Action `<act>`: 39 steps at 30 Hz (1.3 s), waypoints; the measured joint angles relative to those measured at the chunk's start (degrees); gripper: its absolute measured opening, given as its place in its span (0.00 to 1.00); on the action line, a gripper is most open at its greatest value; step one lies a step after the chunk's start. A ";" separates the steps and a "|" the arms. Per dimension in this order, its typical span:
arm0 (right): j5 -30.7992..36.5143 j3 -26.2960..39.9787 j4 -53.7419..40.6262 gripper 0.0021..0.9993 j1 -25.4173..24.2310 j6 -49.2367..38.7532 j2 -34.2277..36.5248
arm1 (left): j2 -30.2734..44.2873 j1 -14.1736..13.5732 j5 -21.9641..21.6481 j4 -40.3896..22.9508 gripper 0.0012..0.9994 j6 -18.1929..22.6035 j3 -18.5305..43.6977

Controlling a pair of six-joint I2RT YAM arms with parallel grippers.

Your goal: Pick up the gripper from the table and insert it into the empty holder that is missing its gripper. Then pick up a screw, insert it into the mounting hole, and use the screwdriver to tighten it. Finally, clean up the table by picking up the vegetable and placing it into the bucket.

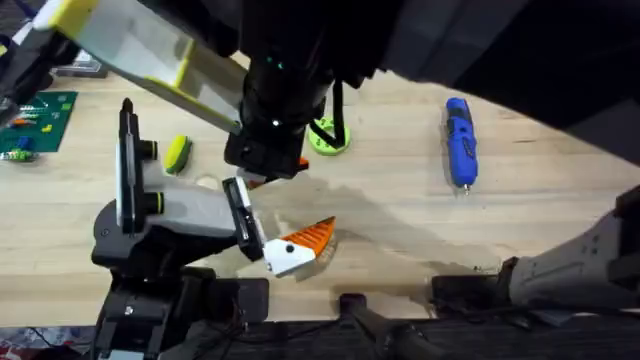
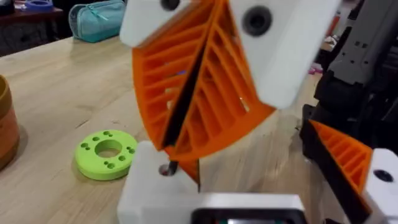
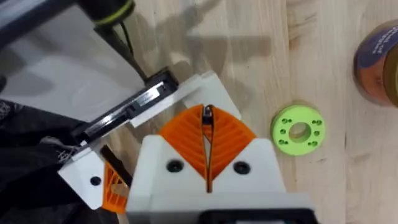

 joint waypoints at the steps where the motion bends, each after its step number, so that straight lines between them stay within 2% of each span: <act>1: 0.00 0.00 0.00 0.01 0.00 0.00 0.00 | 0.00 0.00 0.00 0.00 0.99 0.00 0.00; 39: -0.02 0.00 0.03 0.01 -0.11 -0.02 2.69 | 0.07 0.00 0.17 -0.04 0.99 -0.94 0.00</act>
